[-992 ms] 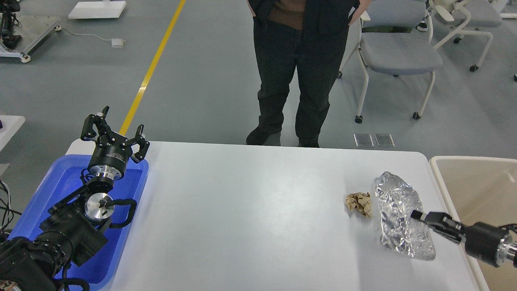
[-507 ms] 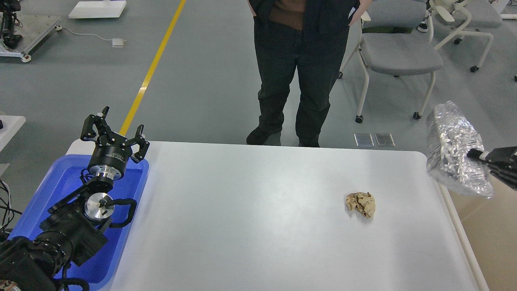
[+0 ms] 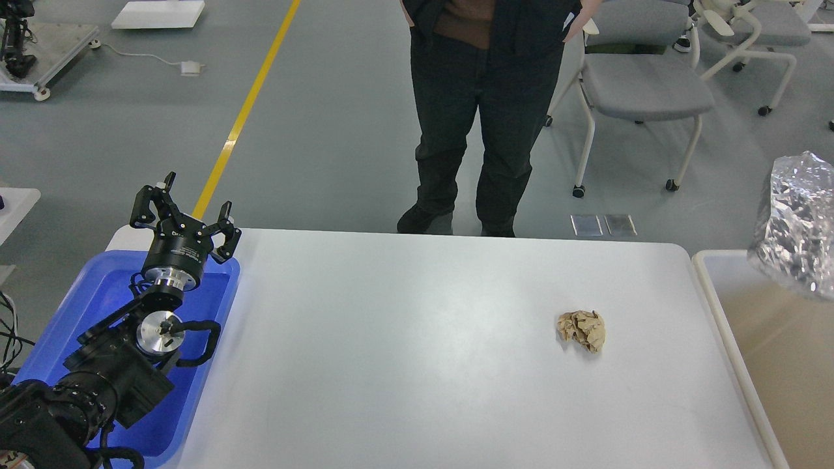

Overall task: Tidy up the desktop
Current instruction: 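Open the right gripper over the white bin to drop the foil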

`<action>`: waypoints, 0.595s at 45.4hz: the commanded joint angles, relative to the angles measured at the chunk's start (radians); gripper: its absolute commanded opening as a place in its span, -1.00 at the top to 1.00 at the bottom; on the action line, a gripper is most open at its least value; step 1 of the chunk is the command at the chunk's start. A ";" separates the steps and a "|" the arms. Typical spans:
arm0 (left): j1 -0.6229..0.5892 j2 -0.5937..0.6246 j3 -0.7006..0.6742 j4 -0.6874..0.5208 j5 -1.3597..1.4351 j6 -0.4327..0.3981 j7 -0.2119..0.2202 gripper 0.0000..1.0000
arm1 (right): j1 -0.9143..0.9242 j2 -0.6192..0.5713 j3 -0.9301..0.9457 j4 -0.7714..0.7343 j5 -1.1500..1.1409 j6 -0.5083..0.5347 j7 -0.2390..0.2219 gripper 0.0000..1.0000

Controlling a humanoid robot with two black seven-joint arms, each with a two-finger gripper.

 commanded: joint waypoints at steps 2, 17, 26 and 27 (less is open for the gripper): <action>0.000 0.000 0.000 0.000 0.000 0.000 0.000 -1.00 | -0.104 0.179 -0.015 -0.169 0.008 -0.119 -0.127 1.00; 0.000 0.000 0.000 -0.001 0.000 0.000 0.000 -1.00 | -0.194 0.336 0.237 -0.297 0.053 -0.152 -0.460 1.00; 0.000 0.000 0.000 0.000 0.000 0.000 0.000 -1.00 | -0.208 0.355 0.321 -0.297 0.223 -0.180 -0.641 1.00; 0.000 0.000 0.000 0.000 0.000 0.000 0.000 -1.00 | -0.211 0.359 0.323 -0.297 0.247 -0.182 -0.656 1.00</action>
